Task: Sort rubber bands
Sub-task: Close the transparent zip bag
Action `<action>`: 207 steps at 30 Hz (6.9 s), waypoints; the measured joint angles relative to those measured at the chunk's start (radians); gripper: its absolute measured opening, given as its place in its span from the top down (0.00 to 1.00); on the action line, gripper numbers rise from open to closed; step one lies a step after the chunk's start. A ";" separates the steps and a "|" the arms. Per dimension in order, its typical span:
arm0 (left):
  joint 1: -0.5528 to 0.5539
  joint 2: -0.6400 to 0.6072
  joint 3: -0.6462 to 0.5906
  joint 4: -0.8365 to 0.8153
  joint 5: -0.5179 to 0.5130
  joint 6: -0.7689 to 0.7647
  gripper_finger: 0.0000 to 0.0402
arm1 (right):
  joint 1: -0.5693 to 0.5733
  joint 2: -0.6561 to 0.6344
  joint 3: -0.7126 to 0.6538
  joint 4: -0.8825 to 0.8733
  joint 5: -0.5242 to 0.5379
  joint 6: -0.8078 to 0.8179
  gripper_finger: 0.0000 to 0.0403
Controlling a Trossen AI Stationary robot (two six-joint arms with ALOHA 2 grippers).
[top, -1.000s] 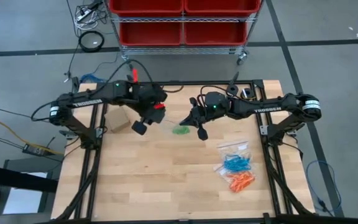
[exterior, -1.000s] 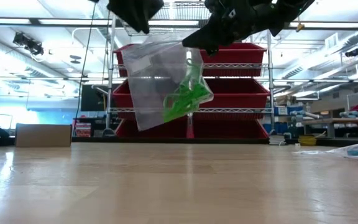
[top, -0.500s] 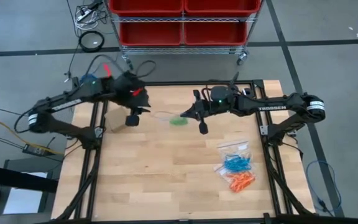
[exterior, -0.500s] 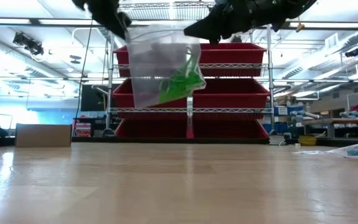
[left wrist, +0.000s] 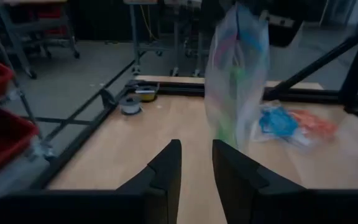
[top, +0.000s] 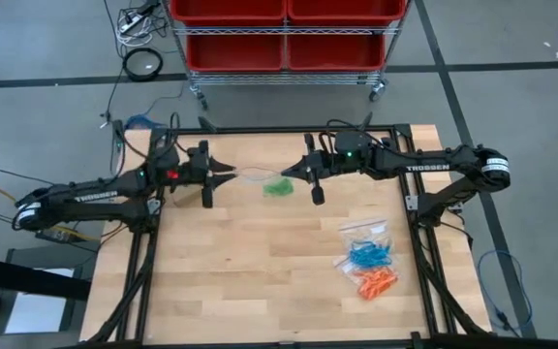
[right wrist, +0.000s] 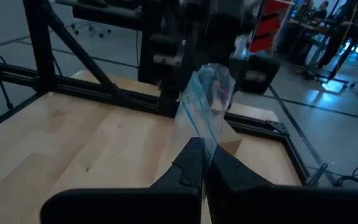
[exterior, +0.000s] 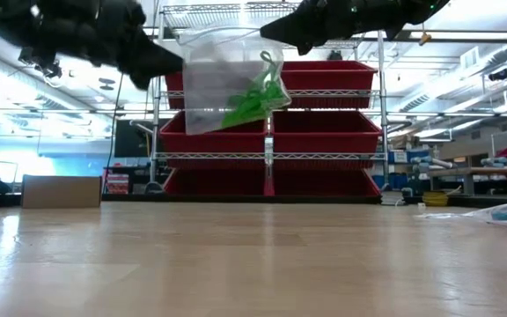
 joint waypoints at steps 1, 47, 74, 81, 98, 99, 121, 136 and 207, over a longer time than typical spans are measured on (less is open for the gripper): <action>0.000 0.000 -0.025 0.039 0.003 -0.021 0.76 | 0.000 0.000 0.000 0.003 0.000 0.000 1.00; -0.004 0.178 -0.063 0.422 0.111 -0.170 0.68 | -0.003 0.001 0.000 0.006 0.009 0.010 1.00; -0.004 0.182 -0.063 0.434 0.261 -0.175 0.98 | -0.003 0.001 0.000 -0.012 0.041 0.011 1.00; -0.004 0.182 -0.063 0.411 0.260 -0.170 0.99 | -0.003 0.001 0.000 -0.014 0.063 0.012 1.00; 0.012 0.173 -0.063 0.349 0.284 -0.089 0.62 | -0.005 0.002 0.000 -0.040 0.034 0.029 1.00; 0.018 0.170 -0.063 0.340 0.294 -0.089 0.57 | -0.008 0.002 0.000 -0.050 0.018 0.035 1.00; -0.045 0.423 0.552 -0.409 0.171 0.154 0.35 | -0.019 0.064 0.076 -0.127 0.012 0.071 1.00; -0.095 0.622 0.791 -0.697 -0.030 0.279 0.43 | -0.008 0.130 0.179 -0.280 0.064 0.034 1.00; -0.101 0.623 0.790 -0.688 -0.020 0.360 1.00 | -0.009 0.129 0.179 -0.270 0.039 0.016 1.00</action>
